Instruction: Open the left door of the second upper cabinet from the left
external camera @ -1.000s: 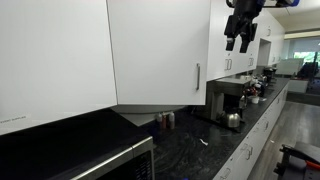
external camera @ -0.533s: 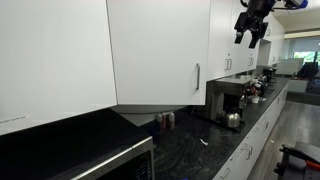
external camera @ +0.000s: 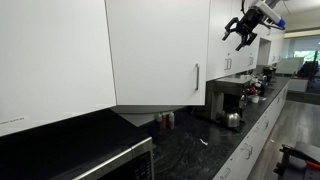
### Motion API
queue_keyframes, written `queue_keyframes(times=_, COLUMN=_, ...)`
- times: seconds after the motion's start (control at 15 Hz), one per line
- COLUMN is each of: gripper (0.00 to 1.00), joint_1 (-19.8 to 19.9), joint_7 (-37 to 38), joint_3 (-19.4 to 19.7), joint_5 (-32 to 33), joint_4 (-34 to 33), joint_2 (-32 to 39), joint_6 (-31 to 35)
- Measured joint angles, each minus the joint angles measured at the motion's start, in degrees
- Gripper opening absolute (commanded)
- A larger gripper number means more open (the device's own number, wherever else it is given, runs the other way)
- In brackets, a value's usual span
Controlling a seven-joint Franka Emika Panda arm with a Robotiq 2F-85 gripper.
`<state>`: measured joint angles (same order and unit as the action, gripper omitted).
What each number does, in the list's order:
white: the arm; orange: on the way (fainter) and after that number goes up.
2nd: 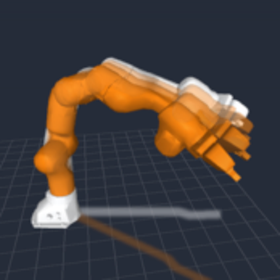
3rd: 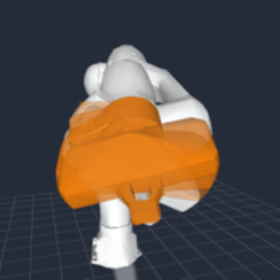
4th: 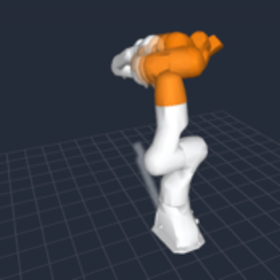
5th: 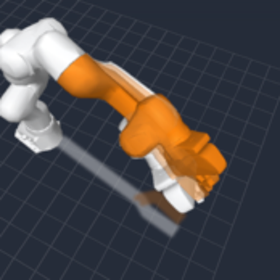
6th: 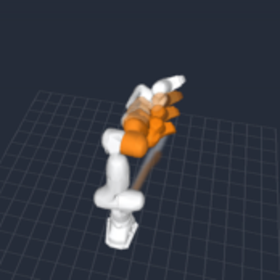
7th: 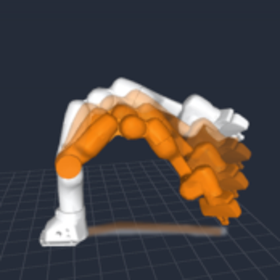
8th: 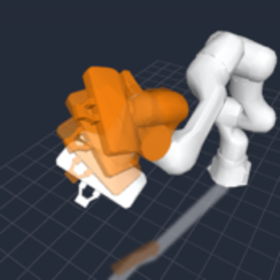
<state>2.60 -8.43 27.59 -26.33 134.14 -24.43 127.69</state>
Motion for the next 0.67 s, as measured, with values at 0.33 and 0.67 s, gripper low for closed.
queue_keyframes(times=0.33, gripper=1.00, joint_1=-11.8, joint_7=-9.7, joint_3=7.5, joint_5=-25.1, joint_4=-7.6, joint_2=10.4, joint_6=1.8)
queue_keyframes(times=0.67, gripper=1.00, joint_1=-9.0, joint_7=-19.5, joint_3=3.6, joint_5=-42.9, joint_4=-13.9, joint_2=20.2, joint_6=-11.9)
